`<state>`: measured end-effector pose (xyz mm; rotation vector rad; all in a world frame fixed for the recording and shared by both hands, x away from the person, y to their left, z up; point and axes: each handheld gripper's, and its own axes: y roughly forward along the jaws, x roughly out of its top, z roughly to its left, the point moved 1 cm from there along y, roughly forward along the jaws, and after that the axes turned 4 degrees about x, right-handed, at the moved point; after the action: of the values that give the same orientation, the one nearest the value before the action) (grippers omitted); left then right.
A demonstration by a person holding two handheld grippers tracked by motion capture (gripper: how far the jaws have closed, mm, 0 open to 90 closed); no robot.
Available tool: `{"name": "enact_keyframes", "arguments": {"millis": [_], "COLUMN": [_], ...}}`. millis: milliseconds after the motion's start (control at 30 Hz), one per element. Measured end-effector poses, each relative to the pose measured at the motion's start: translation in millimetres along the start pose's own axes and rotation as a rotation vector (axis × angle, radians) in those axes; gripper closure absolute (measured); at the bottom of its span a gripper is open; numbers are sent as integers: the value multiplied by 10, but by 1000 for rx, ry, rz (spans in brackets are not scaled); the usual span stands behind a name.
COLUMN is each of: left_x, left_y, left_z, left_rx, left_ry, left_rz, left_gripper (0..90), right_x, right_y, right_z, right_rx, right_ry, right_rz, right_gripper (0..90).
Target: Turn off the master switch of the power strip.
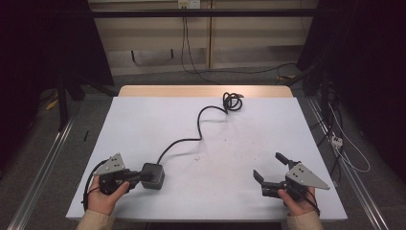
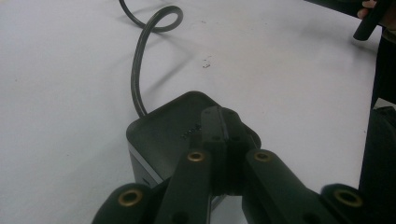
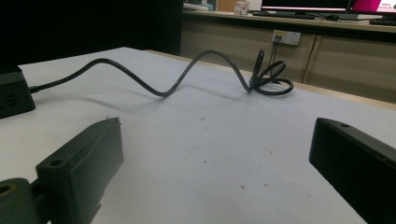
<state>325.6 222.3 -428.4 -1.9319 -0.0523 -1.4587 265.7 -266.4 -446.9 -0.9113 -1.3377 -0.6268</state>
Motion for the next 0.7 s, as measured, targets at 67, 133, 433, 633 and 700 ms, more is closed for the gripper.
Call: {"name": "enact_keyframes", "arguments": {"millis": [67,133,433,633,700], "left_x": [-1,1,1,11,15], "left_y": [0,1,1,-15,-15], "left_z": [1,-4,0,4,4], "left_rx": [-4,-3,-3,-3,-1], "left_ry": [-3,-6,-10,-17,-15], "left_rz": [-1,-1,-7,-21,-18], "left_gripper": [900,900,900,900,900], "right_x": [-1,0,1,2,1], "right_y": [1,0,0,2,2], "right_z": [0,0,-4,-2,-3], "right_rx": [0,0,1,6,5], "right_ry": [0,0,0,-2,-1], "right_rz": [1,0,1,2,1], "right_gripper": [25,25,25,25,25]}}
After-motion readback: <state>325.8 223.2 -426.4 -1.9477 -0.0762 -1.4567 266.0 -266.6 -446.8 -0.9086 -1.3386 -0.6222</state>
